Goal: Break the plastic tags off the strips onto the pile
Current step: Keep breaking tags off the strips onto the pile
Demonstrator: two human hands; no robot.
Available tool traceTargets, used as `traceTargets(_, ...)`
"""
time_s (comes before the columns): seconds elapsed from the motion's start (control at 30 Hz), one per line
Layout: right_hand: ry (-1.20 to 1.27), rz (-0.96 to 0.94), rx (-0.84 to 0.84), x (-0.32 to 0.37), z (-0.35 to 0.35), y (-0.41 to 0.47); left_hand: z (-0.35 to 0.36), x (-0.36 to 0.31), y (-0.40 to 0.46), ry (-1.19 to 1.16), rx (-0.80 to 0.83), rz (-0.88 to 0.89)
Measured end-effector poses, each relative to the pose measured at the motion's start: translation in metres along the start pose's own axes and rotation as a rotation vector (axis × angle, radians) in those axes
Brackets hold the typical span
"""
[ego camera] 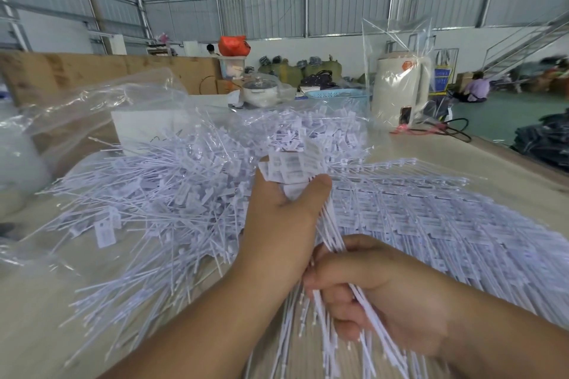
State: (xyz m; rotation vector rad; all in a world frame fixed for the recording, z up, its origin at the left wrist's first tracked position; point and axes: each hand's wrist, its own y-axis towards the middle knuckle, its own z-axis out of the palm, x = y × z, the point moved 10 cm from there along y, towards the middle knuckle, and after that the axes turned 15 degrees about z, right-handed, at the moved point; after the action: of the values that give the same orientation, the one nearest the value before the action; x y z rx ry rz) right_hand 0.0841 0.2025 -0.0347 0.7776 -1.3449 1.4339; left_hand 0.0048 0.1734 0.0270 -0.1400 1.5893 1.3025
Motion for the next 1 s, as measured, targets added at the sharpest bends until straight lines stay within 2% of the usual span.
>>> traceTargets(0.1, 0.05, -0.032, -0.092, 0.004, -0.018, 0.002, 0.001, 0.008, 0.001, -0.134, 0.03, -0.094)
traceTargets(0.23, 0.08, -0.062, -0.086, 0.01, -0.026, -0.004, -0.008, 0.015, 0.011, -0.248, 0.048, -0.17)
traceTargets(0.33, 0.026, -0.038, -0.079, 0.007, -0.025, -0.007, -0.012, 0.016, 0.016, -0.228, 0.067, -0.197)
traceTargets(0.53, -0.083, -0.034, -0.087, 0.01, -0.025, -0.012, -0.032, 0.008, 0.025, -0.145, -0.033, -0.159)
traceTargets(0.6, -0.087, -0.026, -0.072, 0.011, -0.021, -0.014, -0.028, 0.003, 0.026, -0.158, 0.028, -0.132)
traceTargets(0.73, -0.118, -0.027, -0.111, 0.012, -0.021, -0.017, 0.005, -0.001, 0.011, -0.084, 0.282, -0.076)
traceTargets(0.83, -0.114, -0.058, -0.162, 0.017, -0.028, -0.021, 0.016, -0.004, 0.001, -0.071, 0.356, -0.047)
traceTargets(1.0, -0.085, -0.134, -0.191, 0.029, -0.031, -0.027, -0.001, 0.011, -0.001, -0.205, 0.194, -0.241)
